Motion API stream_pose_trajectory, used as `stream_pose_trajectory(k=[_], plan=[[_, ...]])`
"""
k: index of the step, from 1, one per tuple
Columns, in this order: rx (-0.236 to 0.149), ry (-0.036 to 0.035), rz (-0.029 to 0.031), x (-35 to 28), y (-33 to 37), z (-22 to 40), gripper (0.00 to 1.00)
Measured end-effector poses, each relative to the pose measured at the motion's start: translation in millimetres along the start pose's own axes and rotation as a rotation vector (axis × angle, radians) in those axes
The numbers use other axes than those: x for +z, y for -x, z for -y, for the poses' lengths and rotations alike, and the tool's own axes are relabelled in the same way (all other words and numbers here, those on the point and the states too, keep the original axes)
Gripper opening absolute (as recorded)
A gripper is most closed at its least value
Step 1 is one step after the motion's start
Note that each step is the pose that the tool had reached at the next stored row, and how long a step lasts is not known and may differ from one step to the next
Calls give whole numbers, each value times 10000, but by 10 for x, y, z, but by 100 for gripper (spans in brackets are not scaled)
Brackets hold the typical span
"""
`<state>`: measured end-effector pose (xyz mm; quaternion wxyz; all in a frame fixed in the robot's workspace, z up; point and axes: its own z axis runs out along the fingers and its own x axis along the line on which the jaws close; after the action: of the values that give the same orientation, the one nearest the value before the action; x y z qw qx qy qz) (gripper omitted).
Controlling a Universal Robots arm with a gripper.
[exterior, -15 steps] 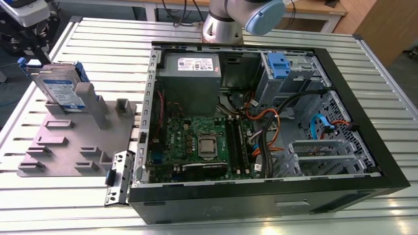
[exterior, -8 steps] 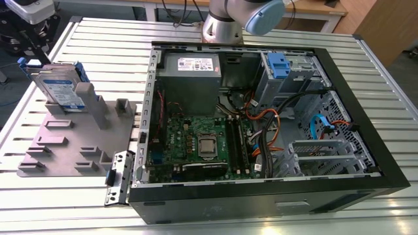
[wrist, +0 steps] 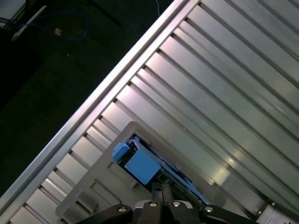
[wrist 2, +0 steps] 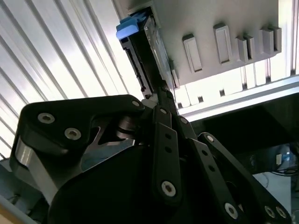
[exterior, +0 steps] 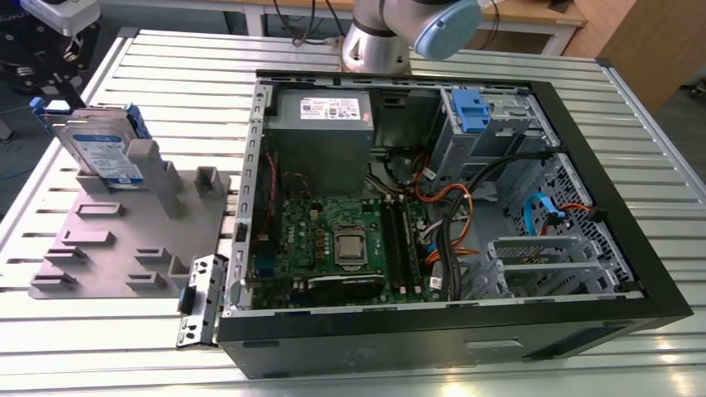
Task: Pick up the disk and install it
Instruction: 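Pick up the disk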
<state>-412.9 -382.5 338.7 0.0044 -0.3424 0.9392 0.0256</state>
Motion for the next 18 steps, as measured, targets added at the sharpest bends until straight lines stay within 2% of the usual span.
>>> stream_pose_trajectory(k=[18], plan=[[-2883,74,-130,2,0,0,11]])
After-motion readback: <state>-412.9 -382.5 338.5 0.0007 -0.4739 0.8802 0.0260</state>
